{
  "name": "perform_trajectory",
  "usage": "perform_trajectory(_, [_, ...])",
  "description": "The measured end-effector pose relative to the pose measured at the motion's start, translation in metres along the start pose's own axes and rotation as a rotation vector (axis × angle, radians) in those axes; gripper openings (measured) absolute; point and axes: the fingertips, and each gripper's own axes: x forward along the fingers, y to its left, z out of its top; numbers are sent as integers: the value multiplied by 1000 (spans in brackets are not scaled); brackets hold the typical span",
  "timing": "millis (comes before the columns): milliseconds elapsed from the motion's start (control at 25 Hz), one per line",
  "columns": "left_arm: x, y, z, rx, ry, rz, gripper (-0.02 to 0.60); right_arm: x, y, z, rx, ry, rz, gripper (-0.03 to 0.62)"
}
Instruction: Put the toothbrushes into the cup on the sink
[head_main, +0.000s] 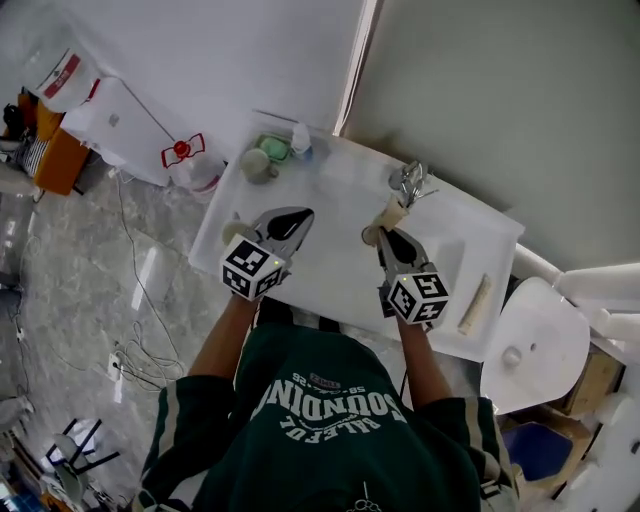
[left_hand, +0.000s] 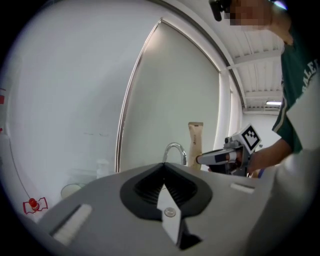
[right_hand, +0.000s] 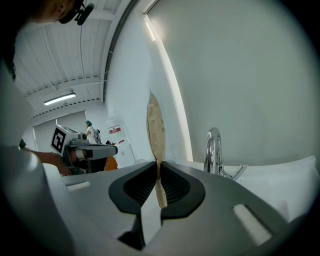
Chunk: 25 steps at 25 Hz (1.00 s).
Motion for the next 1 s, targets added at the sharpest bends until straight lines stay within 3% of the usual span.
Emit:
perform_trajectory(360, [7, 40, -1, -35, -1, -33, 51, 42, 9, 10, -8, 15, -12, 32])
perform_trajectory(1000, [-65, 142, -32, -135, -12, 143, 51, 173, 105, 60, -109, 9, 204, 32])
